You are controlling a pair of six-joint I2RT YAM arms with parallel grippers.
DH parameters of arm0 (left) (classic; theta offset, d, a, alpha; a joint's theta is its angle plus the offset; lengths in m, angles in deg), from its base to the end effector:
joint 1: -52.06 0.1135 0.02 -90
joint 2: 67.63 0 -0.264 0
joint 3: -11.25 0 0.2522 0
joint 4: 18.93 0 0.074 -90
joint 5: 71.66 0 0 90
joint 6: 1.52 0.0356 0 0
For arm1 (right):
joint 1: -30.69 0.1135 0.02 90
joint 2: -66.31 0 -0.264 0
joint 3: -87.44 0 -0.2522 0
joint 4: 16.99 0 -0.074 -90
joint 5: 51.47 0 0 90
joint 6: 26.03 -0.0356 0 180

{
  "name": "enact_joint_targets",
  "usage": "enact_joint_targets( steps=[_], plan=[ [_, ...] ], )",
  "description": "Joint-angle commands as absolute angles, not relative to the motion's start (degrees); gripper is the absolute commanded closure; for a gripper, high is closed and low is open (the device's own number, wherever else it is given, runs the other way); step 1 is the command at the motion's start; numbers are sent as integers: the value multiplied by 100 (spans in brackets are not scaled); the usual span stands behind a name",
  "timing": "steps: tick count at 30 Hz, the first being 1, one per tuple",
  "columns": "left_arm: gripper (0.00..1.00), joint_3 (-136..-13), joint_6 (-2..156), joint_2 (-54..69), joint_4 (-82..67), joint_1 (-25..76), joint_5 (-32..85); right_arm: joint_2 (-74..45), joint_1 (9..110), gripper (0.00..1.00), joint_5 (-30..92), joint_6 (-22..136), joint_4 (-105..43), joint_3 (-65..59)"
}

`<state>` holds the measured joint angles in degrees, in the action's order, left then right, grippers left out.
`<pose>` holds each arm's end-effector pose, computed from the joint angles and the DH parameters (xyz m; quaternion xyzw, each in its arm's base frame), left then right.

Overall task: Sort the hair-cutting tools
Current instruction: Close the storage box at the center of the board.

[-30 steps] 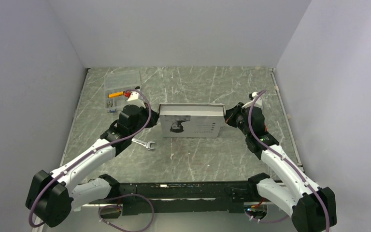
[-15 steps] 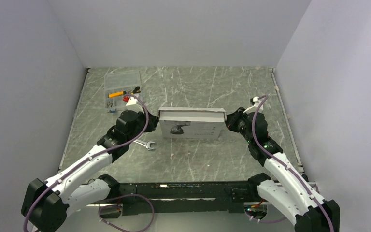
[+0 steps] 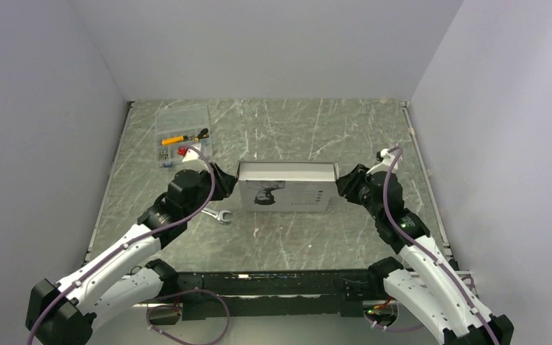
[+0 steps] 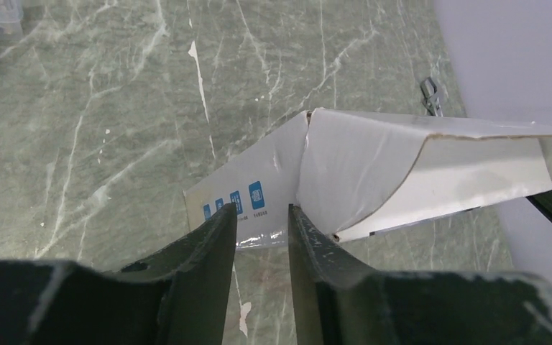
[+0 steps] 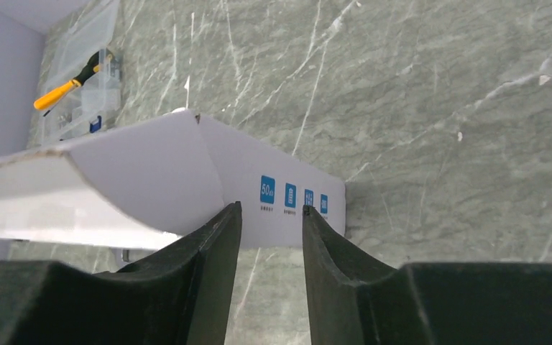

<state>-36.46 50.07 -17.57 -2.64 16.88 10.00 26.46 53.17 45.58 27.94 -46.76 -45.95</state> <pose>0.1713 -0.1145 0.2707 -0.0652 0.8086 -0.3011 0.5012 0.1573 0.0604 0.2696 0.1319 0.8225 0.2245 0.5056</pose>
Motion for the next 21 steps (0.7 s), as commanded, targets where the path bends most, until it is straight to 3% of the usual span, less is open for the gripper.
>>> enact_joint_targets(
  steps=[1,5,11,15,21],
  plan=[
    [60,-3675,4882,-2068,-142,1605,758,2962,5380,58,4908,2961,-5289,-4070],
    [57,-3679,4893,-2257,181,1608,447,3199,5376,51,5253,3009,-5857,-3743],
    [54,-3692,4714,-2608,934,1604,-144,3585,5376,48,5474,3162,-6395,-3321],
    [51,-3604,4415,-3117,1514,1603,-742,4112,5376,52,4671,3795,-5681,-3525],
    [40,-3655,4383,-3582,1846,1604,-1125,3296,5403,54,4103,4425,-6209,-3032]
  ],
)
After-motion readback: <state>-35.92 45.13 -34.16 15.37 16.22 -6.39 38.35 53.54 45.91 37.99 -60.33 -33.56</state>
